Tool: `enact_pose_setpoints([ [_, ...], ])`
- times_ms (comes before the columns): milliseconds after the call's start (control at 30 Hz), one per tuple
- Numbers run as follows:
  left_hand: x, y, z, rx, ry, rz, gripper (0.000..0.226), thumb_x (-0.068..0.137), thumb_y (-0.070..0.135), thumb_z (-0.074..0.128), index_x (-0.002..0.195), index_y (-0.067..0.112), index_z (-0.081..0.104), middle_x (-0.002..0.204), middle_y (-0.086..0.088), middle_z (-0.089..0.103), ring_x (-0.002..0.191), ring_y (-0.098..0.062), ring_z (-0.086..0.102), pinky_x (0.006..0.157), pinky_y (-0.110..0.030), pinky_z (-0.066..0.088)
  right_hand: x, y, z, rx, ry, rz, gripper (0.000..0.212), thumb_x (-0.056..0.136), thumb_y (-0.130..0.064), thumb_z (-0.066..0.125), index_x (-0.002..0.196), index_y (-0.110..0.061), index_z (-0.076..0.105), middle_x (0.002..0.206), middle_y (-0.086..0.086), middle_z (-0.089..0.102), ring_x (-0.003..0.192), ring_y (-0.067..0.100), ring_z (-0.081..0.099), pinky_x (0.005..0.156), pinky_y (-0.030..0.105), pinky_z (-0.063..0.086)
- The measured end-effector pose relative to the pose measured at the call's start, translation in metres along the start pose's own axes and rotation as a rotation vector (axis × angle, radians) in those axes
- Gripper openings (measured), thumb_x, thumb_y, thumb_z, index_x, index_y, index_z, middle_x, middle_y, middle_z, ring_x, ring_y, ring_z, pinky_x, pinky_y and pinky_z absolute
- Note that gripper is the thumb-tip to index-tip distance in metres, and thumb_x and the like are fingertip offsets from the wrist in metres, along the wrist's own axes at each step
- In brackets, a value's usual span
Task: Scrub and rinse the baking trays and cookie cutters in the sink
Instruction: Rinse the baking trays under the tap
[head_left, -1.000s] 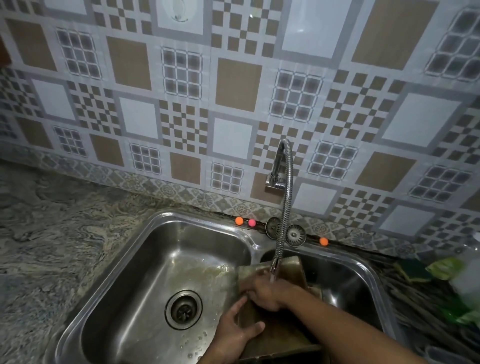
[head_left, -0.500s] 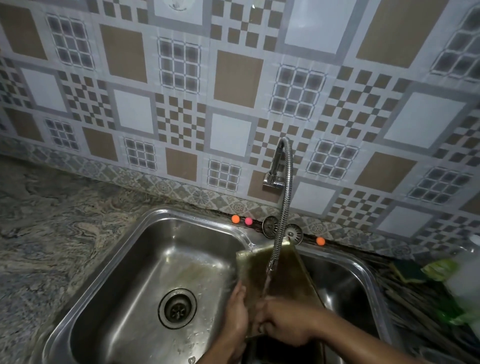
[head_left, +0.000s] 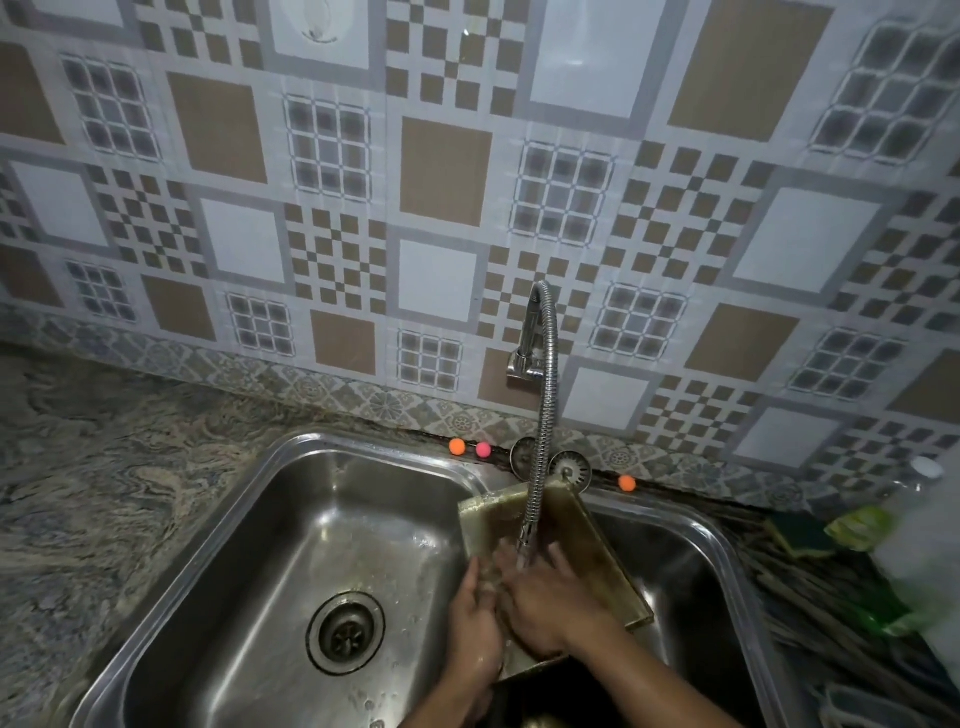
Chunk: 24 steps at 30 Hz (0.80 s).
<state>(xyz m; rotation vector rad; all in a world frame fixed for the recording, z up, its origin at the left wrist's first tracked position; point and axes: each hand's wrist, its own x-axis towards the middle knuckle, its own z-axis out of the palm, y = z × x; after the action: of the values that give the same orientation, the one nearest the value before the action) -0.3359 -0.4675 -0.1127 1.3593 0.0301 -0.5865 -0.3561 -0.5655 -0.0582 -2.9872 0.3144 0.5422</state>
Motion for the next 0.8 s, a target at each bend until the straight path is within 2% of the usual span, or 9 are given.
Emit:
enact_pose_setpoints([
  [133, 0.008, -0.011, -0.009, 0.032, 0.026, 0.052, 0.048, 0.1, -0.008, 0.034, 0.145, 0.007, 0.038, 0.139, -0.019, 0.053, 0.123, -0.03, 0.055, 0.107, -0.038, 0.042, 0.038, 0.01, 0.005, 0.074, 0.079, 0.24, 0.066, 0.098, -0.053, 0.017, 0.154, -0.021, 0.004, 0.162, 0.002, -0.004, 0.148, 0.028, -0.013, 0.113, 0.054, -0.02],
  [233, 0.01, -0.012, -0.018, 0.074, 0.074, 0.074, 0.051, 0.097, -0.016, 0.031, 0.145, 0.002, 0.037, 0.145, -0.021, 0.045, 0.134, -0.032, 0.045, 0.094, -0.018, 0.046, 0.046, -0.005, 0.008, 0.084, -0.001, -0.089, 0.053, 0.099, -0.04, 0.025, 0.151, -0.028, 0.025, 0.161, -0.003, 0.017, 0.15, 0.022, 0.007, 0.12, 0.049, 0.004],
  [300, 0.009, -0.014, -0.023, 0.036, 0.06, 0.081, 0.054, 0.097, -0.014, 0.031, 0.145, 0.009, 0.039, 0.143, -0.017, 0.048, 0.132, -0.03, 0.046, 0.09, -0.013, 0.047, 0.054, 0.004, 0.008, 0.103, 0.099, 0.02, 0.059, 0.091, -0.053, 0.02, 0.141, -0.029, 0.041, 0.154, 0.0, 0.034, 0.145, 0.024, 0.024, 0.119, 0.046, 0.015],
  [367, 0.012, -0.013, -0.024, 0.054, 0.065, 0.093, 0.056, 0.096, -0.015, 0.029, 0.145, 0.009, 0.039, 0.144, -0.015, 0.047, 0.134, -0.029, 0.045, 0.105, -0.025, 0.044, 0.063, 0.015, 0.011, 0.047, 0.122, 0.173, 0.082, 0.079, -0.061, 0.003, 0.147, -0.026, 0.033, 0.157, 0.004, 0.027, 0.146, 0.029, 0.017, 0.119, 0.05, 0.003],
  [433, 0.017, -0.015, -0.027, 0.065, 0.069, 0.105, 0.057, 0.097, -0.015, 0.027, 0.147, 0.01, 0.036, 0.149, -0.014, 0.043, 0.137, -0.026, 0.042, 0.115, -0.039, 0.033, 0.063, 0.011, 0.016, 0.034, 0.047, 0.034, 0.077, 0.082, -0.053, 0.002, 0.151, -0.028, 0.023, 0.161, -0.001, 0.015, 0.149, 0.024, 0.01, 0.117, 0.048, 0.0],
  [533, 0.021, -0.011, -0.034, 0.105, 0.078, 0.102, 0.06, 0.098, -0.008, 0.036, 0.148, 0.024, 0.032, 0.144, -0.002, 0.05, 0.127, -0.013, 0.051, 0.112, -0.03, 0.037, 0.035, 0.001, 0.013, 0.094, -0.038, -0.201, 0.048, 0.101, -0.033, 0.026, 0.149, -0.031, 0.03, 0.16, -0.011, 0.018, 0.148, 0.013, 0.012, 0.119, 0.037, 0.007],
  [600, 0.024, -0.009, -0.038, 0.151, 0.091, 0.095, 0.063, 0.097, -0.003, 0.047, 0.149, 0.03, 0.029, 0.14, 0.005, 0.053, 0.122, -0.009, 0.056, 0.104, -0.023, 0.044, 0.016, 0.015, 0.009, 0.034, 0.09, -0.16, 0.046, 0.101, -0.033, 0.033, 0.147, -0.028, 0.035, 0.157, -0.008, 0.028, 0.145, 0.016, 0.023, 0.119, 0.034, 0.019],
  [667, 0.027, -0.009, -0.04, 0.199, 0.104, 0.095, 0.07, 0.094, 0.004, 0.057, 0.152, 0.028, 0.026, 0.149, 0.003, 0.045, 0.133, -0.016, 0.048, 0.111, -0.034, 0.04, -0.004, 0.031, 0.009, 0.124, 0.275, -0.033, 0.046, 0.099, -0.032, 0.039, 0.144, -0.028, 0.038, 0.153, -0.007, 0.035, 0.142, 0.014, 0.03, 0.116, 0.031, 0.024],
  [800, 0.035, -0.008, -0.038, 0.211, 0.094, 0.035, 0.083, 0.084, 0.015, 0.075, 0.152, 0.023, 0.028, 0.148, -0.003, 0.046, 0.134, -0.022, 0.046, 0.111, -0.044, 0.041, -0.031, 0.042, 0.018, 0.749, 0.54, 0.143, 0.053, 0.099, -0.02, 0.049, 0.148, -0.031, 0.033, 0.154, -0.009, 0.028, 0.141, 0.007, 0.025, 0.117, 0.037, 0.026],
])
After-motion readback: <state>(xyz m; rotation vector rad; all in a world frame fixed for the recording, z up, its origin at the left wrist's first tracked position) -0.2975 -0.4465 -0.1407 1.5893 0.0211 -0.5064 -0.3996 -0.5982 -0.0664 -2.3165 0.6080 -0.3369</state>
